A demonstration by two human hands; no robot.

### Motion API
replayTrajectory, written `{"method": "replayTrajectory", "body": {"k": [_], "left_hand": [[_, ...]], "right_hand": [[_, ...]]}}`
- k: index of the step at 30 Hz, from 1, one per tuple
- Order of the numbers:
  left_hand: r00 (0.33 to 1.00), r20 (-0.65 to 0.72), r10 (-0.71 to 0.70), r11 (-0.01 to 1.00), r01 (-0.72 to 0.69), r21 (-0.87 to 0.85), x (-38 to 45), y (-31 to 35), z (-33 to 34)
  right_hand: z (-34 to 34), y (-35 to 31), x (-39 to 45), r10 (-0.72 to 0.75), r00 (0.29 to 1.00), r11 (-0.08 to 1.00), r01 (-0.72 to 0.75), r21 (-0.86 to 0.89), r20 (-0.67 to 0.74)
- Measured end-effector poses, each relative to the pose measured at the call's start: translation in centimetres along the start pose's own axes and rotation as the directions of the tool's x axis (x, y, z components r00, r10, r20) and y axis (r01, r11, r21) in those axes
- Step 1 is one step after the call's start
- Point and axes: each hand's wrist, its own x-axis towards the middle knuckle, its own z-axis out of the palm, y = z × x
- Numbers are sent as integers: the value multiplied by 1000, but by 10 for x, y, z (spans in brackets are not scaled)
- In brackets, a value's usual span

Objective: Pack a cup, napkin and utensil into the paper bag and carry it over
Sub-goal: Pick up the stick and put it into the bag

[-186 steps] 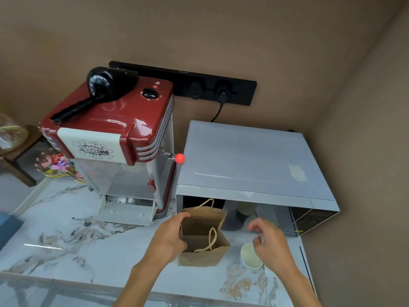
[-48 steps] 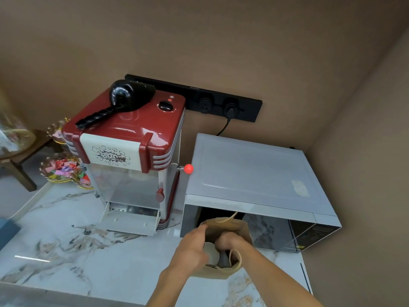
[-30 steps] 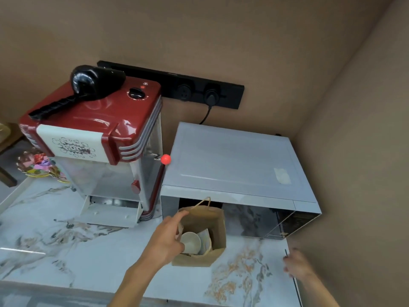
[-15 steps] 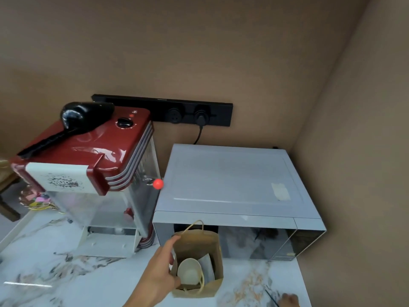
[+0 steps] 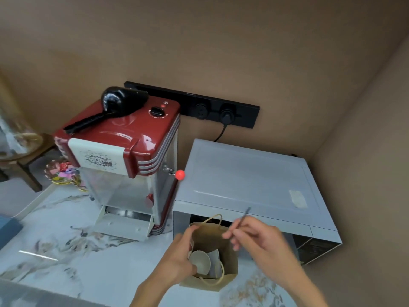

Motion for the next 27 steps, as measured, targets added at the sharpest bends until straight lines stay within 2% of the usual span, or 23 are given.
{"method": "replayTrajectory", "body": {"k": [2,3,5,7,9,11,13,15,21,25,27], "left_hand": [[1000,12,11,1000,-11,-1,0,2,0],[1000,15,18,1000,-18,0,0,2,0],[999,24,27,1000,-27,11,0,3,-1],[999,24,25,999,-26,27,-2,4,-2],[1000,25,16,999,-17,29,-5,5,-2],[1000,10,23,1000,-24,15,-8,4,-2],[1000,-3,31,999,-31,17,-8,2,0],[999,-7,32,999,-32,17,-7,0,2],[999,-7,44,999,-44,17,-1,-6,4],[984,-58,170,985,-167,50,-5,-8,-4],[957,-93,276,961,-272,45,-11,-6,-13]], "right_hand": [[23,3,20,64,988,954,-20,-298,139],[33,7,28,100,973,921,-12,-389,207],[55,20,41,188,936,855,-8,-518,296],[74,38,51,244,914,789,7,-615,323],[87,52,58,240,903,736,71,-674,357],[100,61,62,353,843,703,47,-710,405],[111,56,58,505,772,659,-58,-750,385],[117,57,56,567,711,619,-35,-785,415],[123,57,62,567,668,539,141,-830,482],[108,46,65,516,658,606,172,-776,549],[89,38,62,460,688,690,122,-714,562]]}}
